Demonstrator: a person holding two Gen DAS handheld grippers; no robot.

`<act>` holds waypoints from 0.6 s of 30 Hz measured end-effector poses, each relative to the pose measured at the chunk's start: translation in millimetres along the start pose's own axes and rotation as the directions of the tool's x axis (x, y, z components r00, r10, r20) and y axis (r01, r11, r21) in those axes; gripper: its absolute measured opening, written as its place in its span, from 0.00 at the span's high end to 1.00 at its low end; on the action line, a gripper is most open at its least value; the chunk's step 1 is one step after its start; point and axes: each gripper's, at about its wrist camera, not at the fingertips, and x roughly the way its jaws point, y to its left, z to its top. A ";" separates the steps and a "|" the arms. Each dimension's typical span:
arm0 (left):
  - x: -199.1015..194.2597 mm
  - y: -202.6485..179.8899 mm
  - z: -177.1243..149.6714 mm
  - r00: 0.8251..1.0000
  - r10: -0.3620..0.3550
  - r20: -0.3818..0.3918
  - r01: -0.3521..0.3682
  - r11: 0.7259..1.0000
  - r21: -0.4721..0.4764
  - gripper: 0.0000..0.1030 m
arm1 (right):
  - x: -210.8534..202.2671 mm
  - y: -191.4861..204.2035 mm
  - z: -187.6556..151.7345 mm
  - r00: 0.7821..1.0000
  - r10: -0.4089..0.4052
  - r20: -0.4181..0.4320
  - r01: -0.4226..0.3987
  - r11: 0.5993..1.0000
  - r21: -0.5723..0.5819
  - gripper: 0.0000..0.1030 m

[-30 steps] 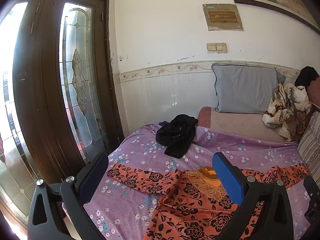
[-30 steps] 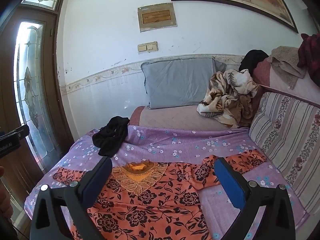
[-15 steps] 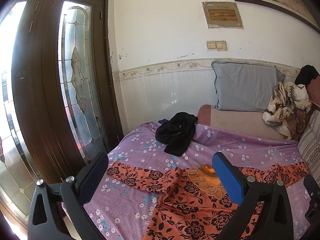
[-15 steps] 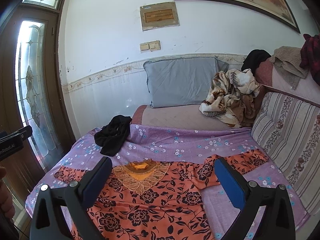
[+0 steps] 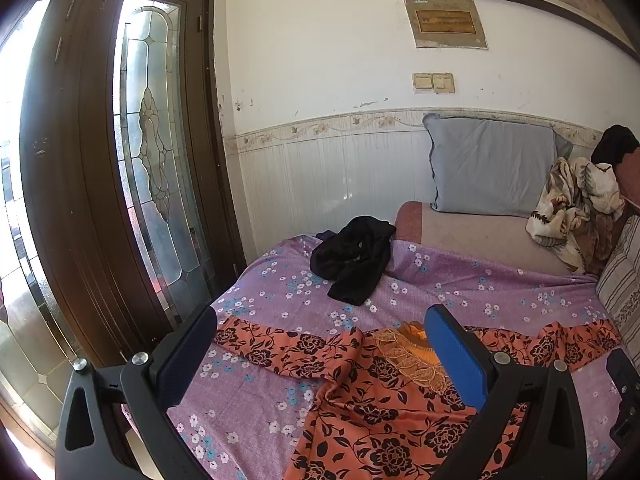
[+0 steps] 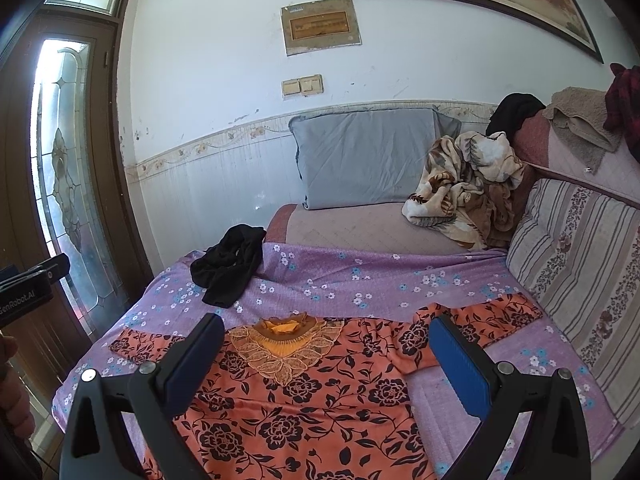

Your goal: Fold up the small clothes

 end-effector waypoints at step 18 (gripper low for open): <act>30.1 -8.7 -10.6 0.998 -0.009 -0.055 0.009 1.000 0.011 0.00 | 24.3 -5.3 -9.5 0.999 -0.013 -0.049 0.014 1.000 0.009 0.00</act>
